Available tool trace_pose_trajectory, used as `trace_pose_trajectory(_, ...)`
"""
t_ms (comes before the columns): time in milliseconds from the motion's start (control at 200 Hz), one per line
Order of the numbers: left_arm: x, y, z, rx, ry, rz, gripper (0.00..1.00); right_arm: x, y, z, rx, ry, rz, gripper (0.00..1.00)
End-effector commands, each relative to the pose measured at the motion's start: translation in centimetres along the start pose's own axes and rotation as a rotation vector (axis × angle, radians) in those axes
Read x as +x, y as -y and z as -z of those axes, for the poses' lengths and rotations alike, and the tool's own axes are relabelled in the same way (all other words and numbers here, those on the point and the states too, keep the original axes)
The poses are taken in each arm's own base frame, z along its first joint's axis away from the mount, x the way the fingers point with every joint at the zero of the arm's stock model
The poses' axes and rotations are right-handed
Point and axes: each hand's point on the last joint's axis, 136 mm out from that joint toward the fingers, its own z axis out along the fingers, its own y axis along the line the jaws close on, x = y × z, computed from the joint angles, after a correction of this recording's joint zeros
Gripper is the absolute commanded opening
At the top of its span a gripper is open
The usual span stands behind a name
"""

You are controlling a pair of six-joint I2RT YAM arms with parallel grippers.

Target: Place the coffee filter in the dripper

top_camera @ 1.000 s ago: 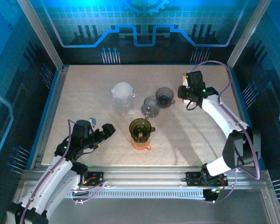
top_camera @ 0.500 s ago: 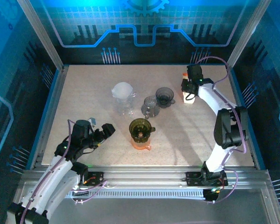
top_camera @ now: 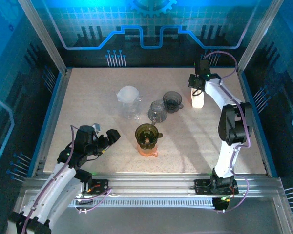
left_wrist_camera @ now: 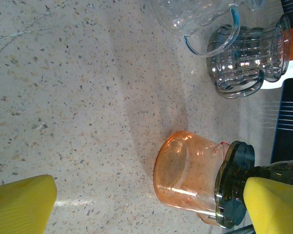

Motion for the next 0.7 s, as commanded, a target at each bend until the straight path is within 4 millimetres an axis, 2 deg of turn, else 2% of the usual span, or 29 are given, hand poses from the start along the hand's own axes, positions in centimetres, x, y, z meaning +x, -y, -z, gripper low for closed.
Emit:
trace_pose_trajectory(0, 0.2, -0.4, -0.1, -0.007, -0.015, -0.011, 0.99, -0.9, 1.1, -0.8, 0.022, -0.013, 0.035, 0.17)
trace_pose_trajectory(330, 0.1, -0.4, -0.2, -0.014, -0.017, -0.006, 0.99, -1.8, 0.7, -1.7, 0.014, -0.021, 0.070, 0.19)
trace_pose_trajectory(470, 0.1, -0.4, -0.4, -0.015, -0.018, -0.003, 0.99, -1.6, 0.4, -2.1, -0.001, -0.030, 0.074, 0.23)
trace_pose_trajectory(695, 0.1, -0.5, -0.5, -0.018, -0.018, -0.002, 0.99, -1.1, 0.3, -2.6, 0.001, -0.048, 0.081, 0.23)
